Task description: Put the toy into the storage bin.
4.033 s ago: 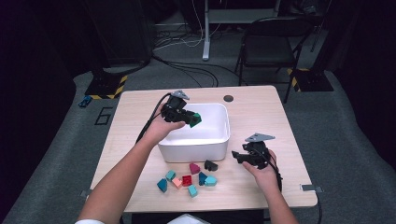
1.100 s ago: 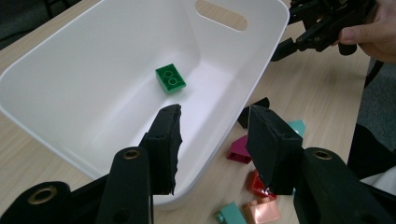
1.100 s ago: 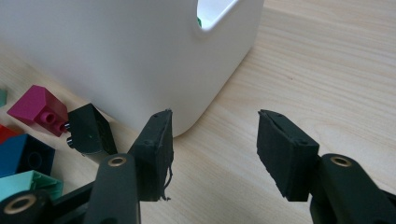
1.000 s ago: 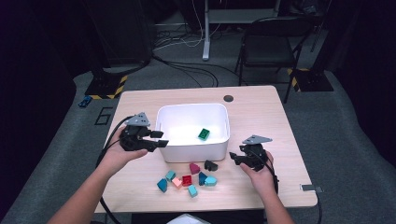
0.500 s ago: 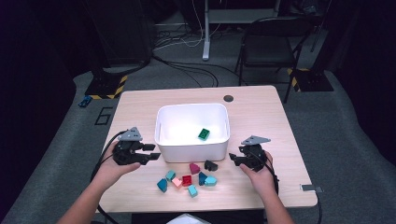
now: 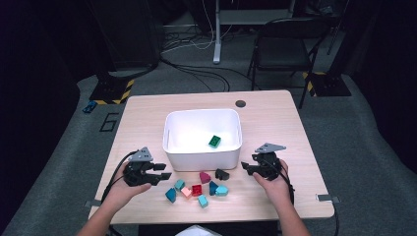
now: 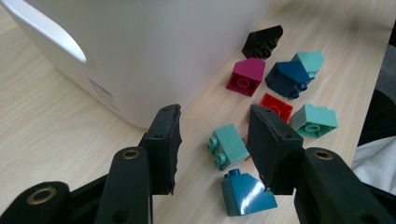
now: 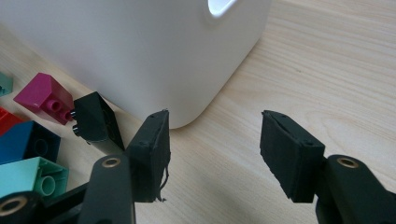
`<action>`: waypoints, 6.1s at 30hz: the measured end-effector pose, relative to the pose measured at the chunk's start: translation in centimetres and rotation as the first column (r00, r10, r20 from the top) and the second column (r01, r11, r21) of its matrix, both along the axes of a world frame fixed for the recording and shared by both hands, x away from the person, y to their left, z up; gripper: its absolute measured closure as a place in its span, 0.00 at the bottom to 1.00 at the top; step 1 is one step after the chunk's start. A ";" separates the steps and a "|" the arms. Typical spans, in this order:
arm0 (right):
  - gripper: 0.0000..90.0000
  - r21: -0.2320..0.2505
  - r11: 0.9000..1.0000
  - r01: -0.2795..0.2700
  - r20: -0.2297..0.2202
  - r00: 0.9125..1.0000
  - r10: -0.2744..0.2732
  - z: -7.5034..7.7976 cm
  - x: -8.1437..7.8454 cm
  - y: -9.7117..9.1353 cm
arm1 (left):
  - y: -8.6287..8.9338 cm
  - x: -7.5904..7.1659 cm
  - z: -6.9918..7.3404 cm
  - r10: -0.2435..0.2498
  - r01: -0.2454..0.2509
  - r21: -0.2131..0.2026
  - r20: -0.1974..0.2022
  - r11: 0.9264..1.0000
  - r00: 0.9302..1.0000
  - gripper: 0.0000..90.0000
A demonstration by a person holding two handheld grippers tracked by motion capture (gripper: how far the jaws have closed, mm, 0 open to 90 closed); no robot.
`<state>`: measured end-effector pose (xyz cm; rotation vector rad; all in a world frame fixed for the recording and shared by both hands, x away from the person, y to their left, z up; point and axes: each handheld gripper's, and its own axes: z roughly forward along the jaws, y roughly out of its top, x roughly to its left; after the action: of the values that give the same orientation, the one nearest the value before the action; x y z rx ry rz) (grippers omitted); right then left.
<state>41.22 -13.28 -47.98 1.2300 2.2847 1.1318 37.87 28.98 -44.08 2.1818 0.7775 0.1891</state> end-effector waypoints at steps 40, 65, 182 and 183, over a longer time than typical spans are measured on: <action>0.45 -0.009 1.000 0.010 -0.005 1.000 -0.010 -0.4 0.3 -0.3 | -1.5 -1.7 -5.7 -0.068 0.076 0.078 -0.096 0.994 0.993 0.54; 0.45 -0.013 1.000 0.006 -0.015 1.000 -0.007 -0.6 0.4 -0.2 | 0.0 0.1 -5.3 0.027 -0.020 0.090 -0.074 0.996 0.997 0.65; 0.45 -0.002 1.000 0.027 -0.032 0.999 -0.027 -1.0 0.7 -0.9 | -8.5 9.2 10.8 -0.082 0.082 -0.005 -0.001 0.997 0.997 0.65; 0.45 -0.002 1.000 0.027 -0.032 0.999 -0.027 -1.0 0.7 -0.9 | -8.7 9.5 10.7 -0.078 0.078 -0.010 -0.003 0.997 0.997 0.65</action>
<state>41.95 -14.18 -48.97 1.2836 2.2844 1.1085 47.35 20.26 -33.40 2.1995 0.6922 0.1410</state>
